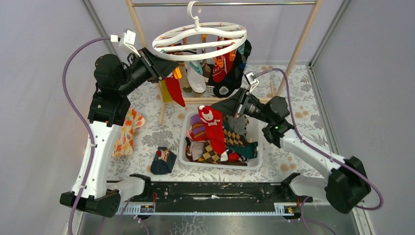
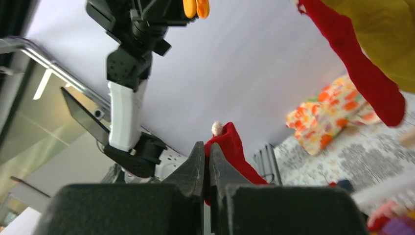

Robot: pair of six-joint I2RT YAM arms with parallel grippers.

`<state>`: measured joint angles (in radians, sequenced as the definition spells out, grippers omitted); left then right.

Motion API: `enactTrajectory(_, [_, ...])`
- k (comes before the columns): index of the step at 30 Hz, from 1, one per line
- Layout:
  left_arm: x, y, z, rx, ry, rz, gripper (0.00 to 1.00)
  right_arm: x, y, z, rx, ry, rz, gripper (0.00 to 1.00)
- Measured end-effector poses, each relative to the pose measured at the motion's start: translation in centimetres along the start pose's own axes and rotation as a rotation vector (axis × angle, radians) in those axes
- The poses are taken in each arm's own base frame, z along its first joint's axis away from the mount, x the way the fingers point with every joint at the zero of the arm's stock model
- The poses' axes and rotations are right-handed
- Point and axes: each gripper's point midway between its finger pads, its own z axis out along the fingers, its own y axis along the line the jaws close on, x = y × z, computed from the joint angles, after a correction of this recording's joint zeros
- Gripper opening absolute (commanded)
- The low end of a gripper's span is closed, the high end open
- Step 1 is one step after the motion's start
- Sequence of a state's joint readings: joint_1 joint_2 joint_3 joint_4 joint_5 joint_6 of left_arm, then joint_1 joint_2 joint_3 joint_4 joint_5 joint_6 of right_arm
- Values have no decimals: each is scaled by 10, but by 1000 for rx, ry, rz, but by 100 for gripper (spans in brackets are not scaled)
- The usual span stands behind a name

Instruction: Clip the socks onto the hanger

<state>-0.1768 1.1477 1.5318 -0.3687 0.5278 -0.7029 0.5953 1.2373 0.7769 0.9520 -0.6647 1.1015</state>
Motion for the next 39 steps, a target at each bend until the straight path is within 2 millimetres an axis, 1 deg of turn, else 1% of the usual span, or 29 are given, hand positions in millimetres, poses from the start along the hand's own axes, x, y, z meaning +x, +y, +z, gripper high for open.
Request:
enactTrajectory(6, [1,-18,0,91,21,-45,4,-5,13,20,-185,-8,50,0])
enactTrajectory(11, [5,-22,2,126,36,-73,4,-7,33,39,-318,-13,6,0])
enactTrajectory(13, [7,-22,2,133,43,-81,3,-9,36,48,-356,-21,-11,0])
enactTrajectory(18, [11,-23,3,155,55,-95,3,-11,27,68,-390,-19,-37,0])
enactTrajectory(21, [15,-23,3,171,73,-111,3,-12,23,74,-394,-19,-48,0])
enactTrajectory(25, [16,-25,2,190,81,-121,1,-14,25,77,-408,-17,-77,0])
enactTrajectory(31, [15,-29,2,213,84,-128,1,-19,36,79,-451,-17,-127,0])
enactTrajectory(39, [20,-28,3,228,97,-140,0,-21,26,89,-449,-14,-114,0])
